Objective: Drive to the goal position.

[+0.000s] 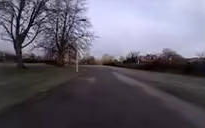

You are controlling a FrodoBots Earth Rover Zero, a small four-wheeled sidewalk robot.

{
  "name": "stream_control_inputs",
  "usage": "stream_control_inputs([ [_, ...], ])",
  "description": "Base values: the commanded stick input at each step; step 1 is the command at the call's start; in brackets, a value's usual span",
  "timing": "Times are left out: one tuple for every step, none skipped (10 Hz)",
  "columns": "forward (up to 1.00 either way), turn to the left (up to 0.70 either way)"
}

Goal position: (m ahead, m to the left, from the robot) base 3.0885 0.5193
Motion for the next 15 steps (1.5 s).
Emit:
stream_control_inputs([
  [0.85, 0.0],
  [0.85, 0.0],
  [0.85, 0.0],
  [0.85, 0.0],
  [0.85, 0.0],
  [0.85, 0.0],
  [0.85, 0.0],
  [0.85, 0.0],
  [0.85, 0.0],
  [0.85, 0.0],
  [0.85, 0.0],
  [0.85, 0.0],
  [0.85, 0.0],
  [0.85, 0.0],
  [0.85, 0.0],
])
